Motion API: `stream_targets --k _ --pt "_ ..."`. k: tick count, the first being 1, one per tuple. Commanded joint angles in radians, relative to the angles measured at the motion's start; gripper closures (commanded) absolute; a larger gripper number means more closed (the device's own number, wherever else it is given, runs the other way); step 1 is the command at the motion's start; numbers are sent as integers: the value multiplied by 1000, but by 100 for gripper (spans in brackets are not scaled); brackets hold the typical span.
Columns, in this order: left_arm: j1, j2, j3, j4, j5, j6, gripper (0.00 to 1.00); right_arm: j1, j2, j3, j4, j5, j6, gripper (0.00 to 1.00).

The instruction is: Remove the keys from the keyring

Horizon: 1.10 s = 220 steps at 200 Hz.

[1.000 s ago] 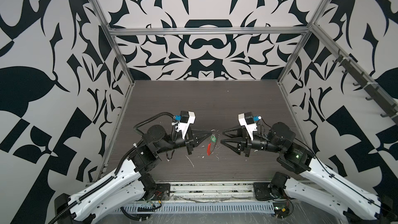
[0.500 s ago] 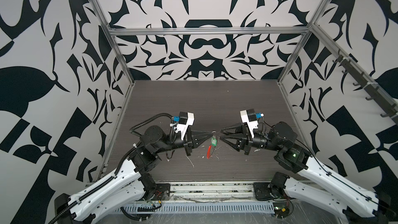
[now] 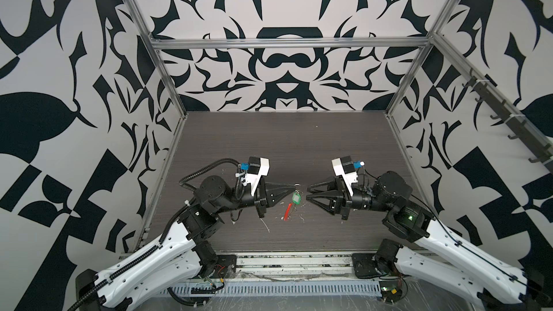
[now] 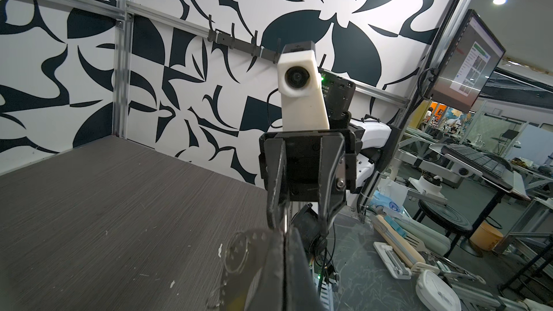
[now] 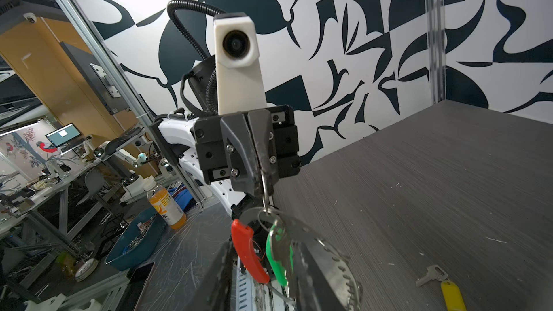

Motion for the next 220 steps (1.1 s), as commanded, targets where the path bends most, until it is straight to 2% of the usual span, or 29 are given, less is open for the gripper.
stream_targets --k 1,54,104,154,220 --pt "-4 -12 -1 42 7 7 100 6 -1 2 -42 9 -43 60" --pt "-4 4 13 47 31 -5 100 13 37 8 -53 33 -58 58" --pt "-4 7 9 59 17 -11 100 56 69 28 -41 18 -78 61" --pt "-4 -1 2 63 -17 -16 100 131 64 42 -76 165 -134 60" --pt "-4 5 -1 70 -17 -21 100 150 88 72 -39 234 -159 62"
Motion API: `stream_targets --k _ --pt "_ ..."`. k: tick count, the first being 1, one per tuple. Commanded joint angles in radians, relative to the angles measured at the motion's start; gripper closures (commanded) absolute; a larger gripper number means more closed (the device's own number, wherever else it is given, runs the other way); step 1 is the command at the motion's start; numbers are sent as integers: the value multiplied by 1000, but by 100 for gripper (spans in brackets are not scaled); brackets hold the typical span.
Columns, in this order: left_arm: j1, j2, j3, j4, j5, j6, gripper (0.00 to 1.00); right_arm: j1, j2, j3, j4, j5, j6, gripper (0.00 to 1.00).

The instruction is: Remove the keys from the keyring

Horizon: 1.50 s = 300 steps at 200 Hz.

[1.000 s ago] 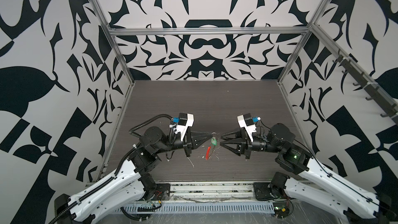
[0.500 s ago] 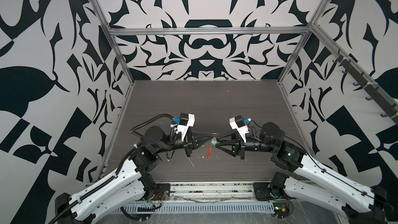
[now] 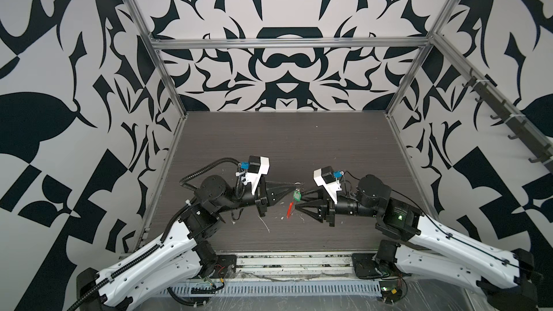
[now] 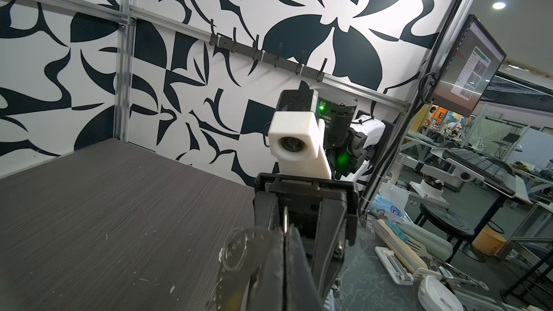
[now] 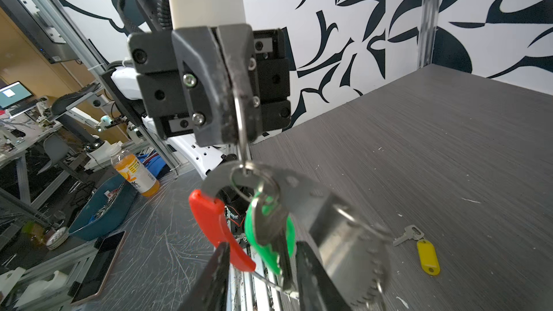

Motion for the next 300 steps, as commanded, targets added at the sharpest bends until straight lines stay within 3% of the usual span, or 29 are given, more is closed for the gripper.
stream_targets --k 1,57,173,228,300 --pt "-4 -7 -2 44 -8 -10 100 8 8 57 60 48 -26 62" --pt "-4 -1 -8 56 -7 -17 100 14 38 70 86 78 -28 67" --pt "-3 -40 -12 1 -37 14 100 20 -18 83 -41 108 -13 100" --pt "-4 -57 -16 -21 -25 32 100 20 -34 89 -72 92 -3 100" --pt "-4 -89 -18 -66 -70 43 100 20 -84 82 -116 178 -24 100"
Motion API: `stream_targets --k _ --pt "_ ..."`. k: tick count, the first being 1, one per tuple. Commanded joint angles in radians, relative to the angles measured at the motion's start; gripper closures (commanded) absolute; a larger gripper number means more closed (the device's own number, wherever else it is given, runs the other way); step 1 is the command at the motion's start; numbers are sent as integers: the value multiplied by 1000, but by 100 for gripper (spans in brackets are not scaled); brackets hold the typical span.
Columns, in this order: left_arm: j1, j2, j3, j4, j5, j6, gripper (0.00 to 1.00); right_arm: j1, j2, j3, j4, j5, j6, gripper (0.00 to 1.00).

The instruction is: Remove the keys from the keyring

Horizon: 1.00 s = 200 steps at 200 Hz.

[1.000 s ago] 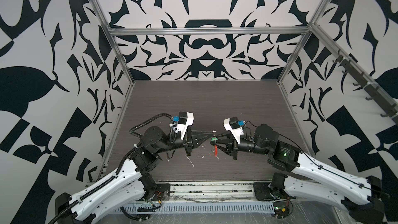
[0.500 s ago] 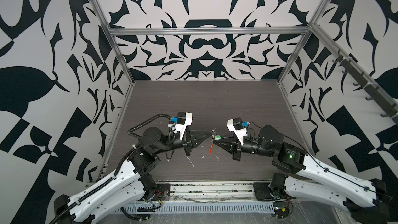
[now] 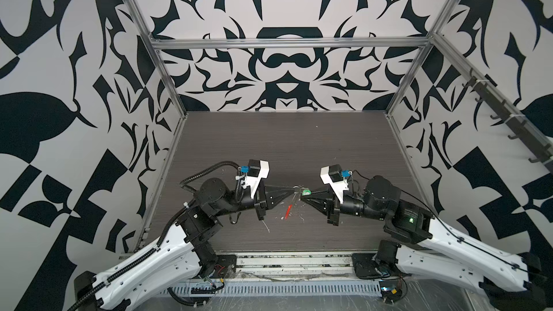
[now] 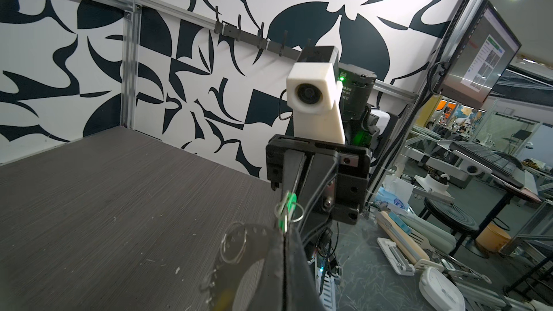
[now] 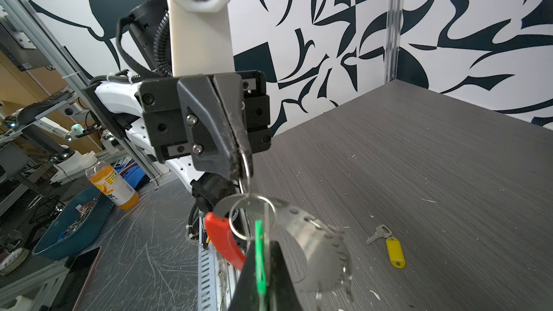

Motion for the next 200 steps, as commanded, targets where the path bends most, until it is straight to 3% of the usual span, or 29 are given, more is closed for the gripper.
stream_targets --k 1,70,200 --pt "6 -42 -3 18 -39 13 100 -7 -29 37 -17 59 -5 100" --pt "6 -64 -3 -15 -67 19 100 -6 -41 43 -32 102 -17 100" --pt "5 -53 7 -74 -14 19 100 -6 -50 98 -76 186 -69 100"
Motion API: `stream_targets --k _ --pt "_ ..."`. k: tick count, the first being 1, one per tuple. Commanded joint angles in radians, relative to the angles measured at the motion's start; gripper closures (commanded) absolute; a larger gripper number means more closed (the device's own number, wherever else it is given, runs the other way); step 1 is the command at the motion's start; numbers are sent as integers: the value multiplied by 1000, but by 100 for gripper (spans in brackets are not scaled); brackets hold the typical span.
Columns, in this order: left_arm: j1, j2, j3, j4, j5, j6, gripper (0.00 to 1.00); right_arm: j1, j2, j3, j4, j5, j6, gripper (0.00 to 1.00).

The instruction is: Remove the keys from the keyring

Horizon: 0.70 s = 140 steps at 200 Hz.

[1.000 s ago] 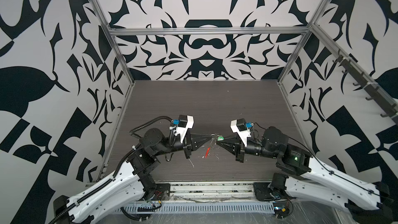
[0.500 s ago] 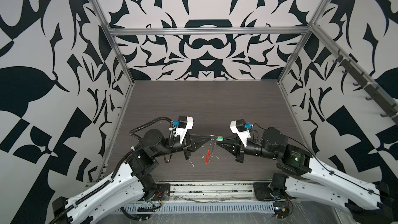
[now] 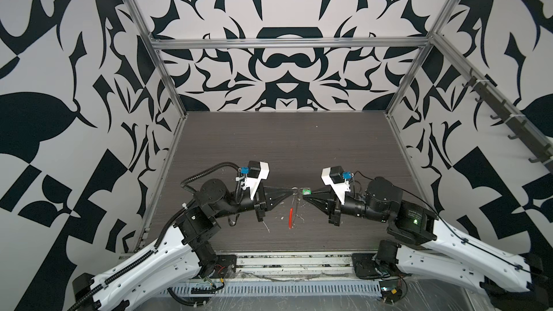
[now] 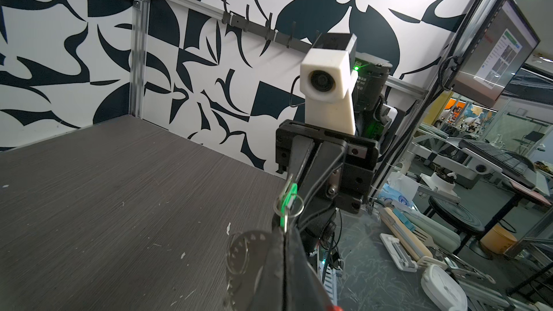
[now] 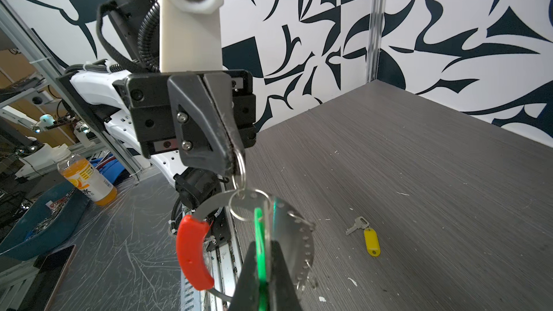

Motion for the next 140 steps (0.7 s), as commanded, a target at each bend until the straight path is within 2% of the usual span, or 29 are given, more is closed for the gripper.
stream_targets --k 1,140 --pt "10 -32 9 -7 12 12 100 -19 -37 73 -2 113 -13 100" --pt "10 -40 2 -9 173 11 100 -18 -20 146 -27 146 -63 100"
